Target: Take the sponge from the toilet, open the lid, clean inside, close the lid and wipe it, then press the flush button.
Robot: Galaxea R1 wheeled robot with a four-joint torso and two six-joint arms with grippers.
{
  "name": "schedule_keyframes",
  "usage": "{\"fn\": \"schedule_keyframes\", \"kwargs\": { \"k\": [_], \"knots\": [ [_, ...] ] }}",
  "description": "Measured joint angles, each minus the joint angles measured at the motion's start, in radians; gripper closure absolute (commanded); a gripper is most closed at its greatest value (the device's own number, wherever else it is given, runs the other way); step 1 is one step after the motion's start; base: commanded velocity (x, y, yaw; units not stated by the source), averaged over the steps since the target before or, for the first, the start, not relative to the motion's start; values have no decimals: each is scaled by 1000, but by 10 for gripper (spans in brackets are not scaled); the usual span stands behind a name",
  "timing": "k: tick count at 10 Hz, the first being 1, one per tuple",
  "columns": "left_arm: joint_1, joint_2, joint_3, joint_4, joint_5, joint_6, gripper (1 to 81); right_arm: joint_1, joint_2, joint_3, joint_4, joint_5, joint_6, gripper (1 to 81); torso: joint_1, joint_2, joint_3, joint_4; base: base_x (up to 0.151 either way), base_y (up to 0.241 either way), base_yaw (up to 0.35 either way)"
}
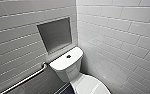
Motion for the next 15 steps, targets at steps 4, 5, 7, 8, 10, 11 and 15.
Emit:
{"fn": "schedule_keyframes", "kwargs": {
  "k": [4,5,7,8,10,11,15],
  "knots": [
    [106,99,-24,0,-58,53,10,19,-124,257,3,1,-13,811,-1,0,0,0,0,0,0],
    [101,108,-30,0,-96,55,10,31,-169,346,3,9,-13,811,-1,0,0,0,0,0,0],
    [104,124,-31,1,-107,60,10,60,-299,550,3,27,-11,811,-1,0,0,0,0,0,0],
    [106,129,-30,1,-107,62,10,77,-365,646,3,32,-8,811,-1,0,0,0,0,0,0],
    [106,129,-32,1,-133,62,10,125,-502,799,9,39,-4,811,-1,0,0,0,0,0,0],
    [111,129,-32,2,-137,62,10,167,-595,867,35,36,-1,811,-1,0,0,0,0,0,0],
    [139,136,-32,13,-183,62,10,465,-672,1004,121,-58,2,811,-1,0,0,0,0,0,0]
  ]
}}
